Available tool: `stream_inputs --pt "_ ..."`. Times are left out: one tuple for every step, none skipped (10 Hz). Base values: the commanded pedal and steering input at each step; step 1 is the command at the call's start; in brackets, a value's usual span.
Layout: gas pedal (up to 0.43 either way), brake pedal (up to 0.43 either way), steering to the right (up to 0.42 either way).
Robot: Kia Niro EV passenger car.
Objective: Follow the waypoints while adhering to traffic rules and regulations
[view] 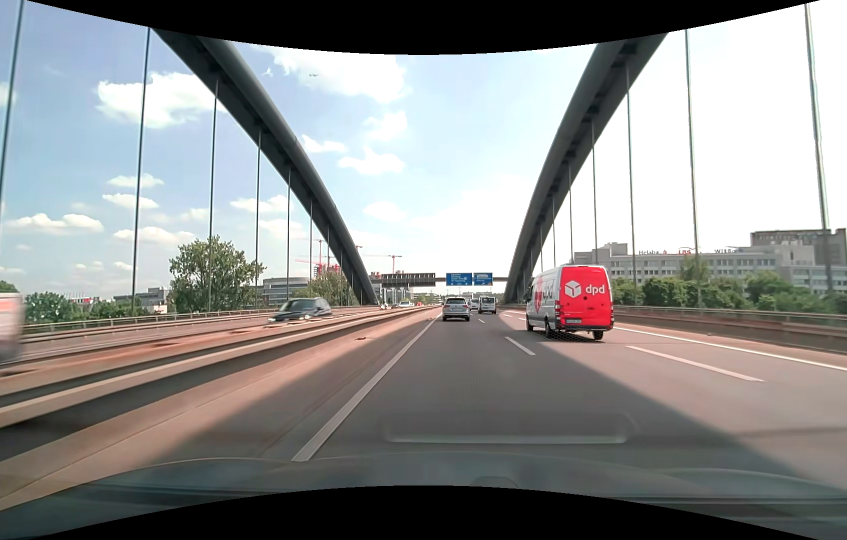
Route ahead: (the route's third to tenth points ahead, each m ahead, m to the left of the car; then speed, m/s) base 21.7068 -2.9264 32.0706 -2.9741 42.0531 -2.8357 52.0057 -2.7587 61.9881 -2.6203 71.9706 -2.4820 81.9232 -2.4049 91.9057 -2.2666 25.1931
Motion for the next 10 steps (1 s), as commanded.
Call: stream_inputs --pt "0.039 0.0 -0.002" --pt "0.047 0.0 -0.003" --pt "0.047 0.0 -0.003" --pt "0.067 0.0 -0.002" --pt "0.067 0.0 -0.002" --pt "0.067 0.0 -0.003" --pt "0.067 0.0 -0.002" --pt "0.079 0.0 -0.003" --pt "0.079 0.0 -0.003" --pt "0.098 0.0 -0.003"
